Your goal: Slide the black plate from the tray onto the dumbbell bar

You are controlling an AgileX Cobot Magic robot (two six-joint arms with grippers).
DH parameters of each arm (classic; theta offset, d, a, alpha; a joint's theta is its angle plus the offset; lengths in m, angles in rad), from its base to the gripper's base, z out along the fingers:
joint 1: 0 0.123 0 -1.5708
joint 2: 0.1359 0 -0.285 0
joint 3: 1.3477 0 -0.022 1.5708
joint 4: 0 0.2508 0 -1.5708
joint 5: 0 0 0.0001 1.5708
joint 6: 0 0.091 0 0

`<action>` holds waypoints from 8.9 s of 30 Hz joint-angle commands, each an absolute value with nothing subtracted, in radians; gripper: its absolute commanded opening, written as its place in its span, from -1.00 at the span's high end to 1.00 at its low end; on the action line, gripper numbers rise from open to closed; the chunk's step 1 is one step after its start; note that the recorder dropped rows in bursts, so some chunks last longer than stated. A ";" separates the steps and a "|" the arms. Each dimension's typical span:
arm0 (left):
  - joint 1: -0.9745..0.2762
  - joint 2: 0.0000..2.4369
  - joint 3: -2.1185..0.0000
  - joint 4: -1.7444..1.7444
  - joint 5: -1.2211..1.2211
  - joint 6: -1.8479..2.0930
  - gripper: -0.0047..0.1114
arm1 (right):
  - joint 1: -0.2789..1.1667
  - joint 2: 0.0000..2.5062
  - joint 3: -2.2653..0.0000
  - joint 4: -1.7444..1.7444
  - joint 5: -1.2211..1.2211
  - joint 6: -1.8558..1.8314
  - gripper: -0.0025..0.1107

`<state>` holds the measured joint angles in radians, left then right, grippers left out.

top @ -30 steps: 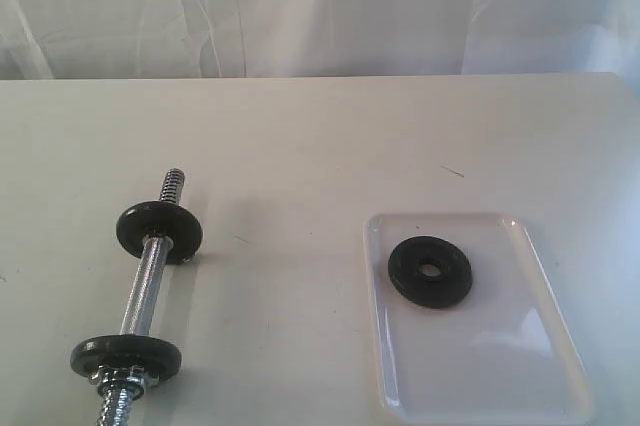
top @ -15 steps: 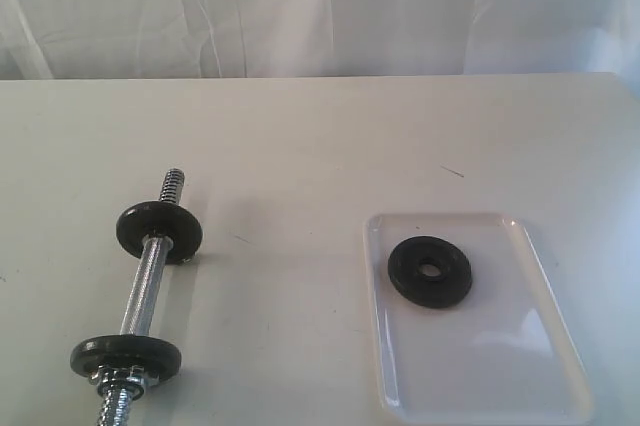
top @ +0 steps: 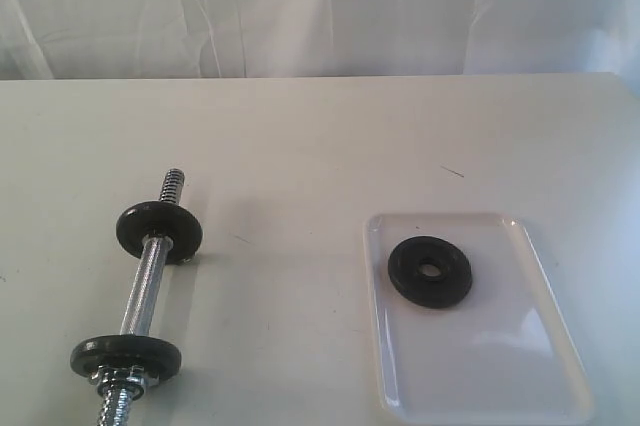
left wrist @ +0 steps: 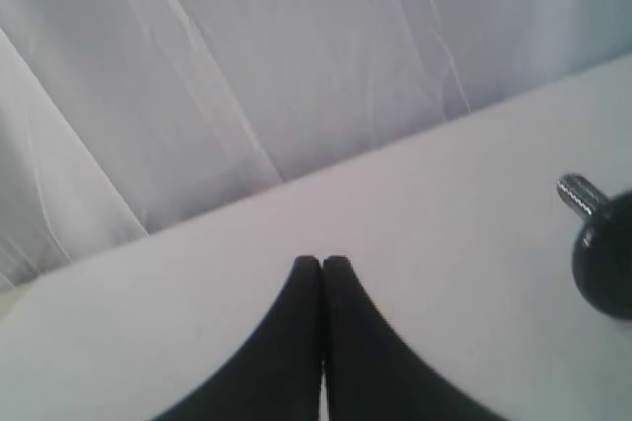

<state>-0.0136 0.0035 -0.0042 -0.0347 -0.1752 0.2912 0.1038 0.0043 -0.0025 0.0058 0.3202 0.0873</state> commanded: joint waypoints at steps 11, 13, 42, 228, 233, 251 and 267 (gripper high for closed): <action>-0.013 0.000 0.000 -0.263 -0.636 0.247 0.92 | 0.099 0.000 0.000 0.006 0.312 0.091 0.96; -0.013 0.000 0.000 -0.359 -0.636 0.247 0.92 | 0.099 0.000 0.000 0.006 0.312 0.091 0.96; -0.077 0.776 -0.552 -0.200 0.358 0.157 0.92 | 0.099 0.000 0.000 0.006 0.306 0.091 0.96; -0.571 1.547 -0.839 -0.397 0.304 0.496 0.92 | 0.184 0.592 -0.466 0.081 0.055 -0.117 0.96; -0.571 1.547 -0.839 -0.403 0.299 0.496 0.92 | 0.256 0.900 -0.737 0.085 0.238 -0.120 0.96; -0.571 1.547 -0.839 -0.479 0.289 0.496 0.92 | 0.346 1.370 -1.026 0.179 0.607 -0.230 0.96; -0.571 1.547 -0.839 -0.496 0.289 0.494 0.92 | 0.400 1.639 -1.153 0.136 0.731 -0.219 0.92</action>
<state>-0.5695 1.5896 -0.8242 -0.4346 0.3166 0.5025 0.3987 1.6089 -1.1356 0.1514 0.7116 -0.2161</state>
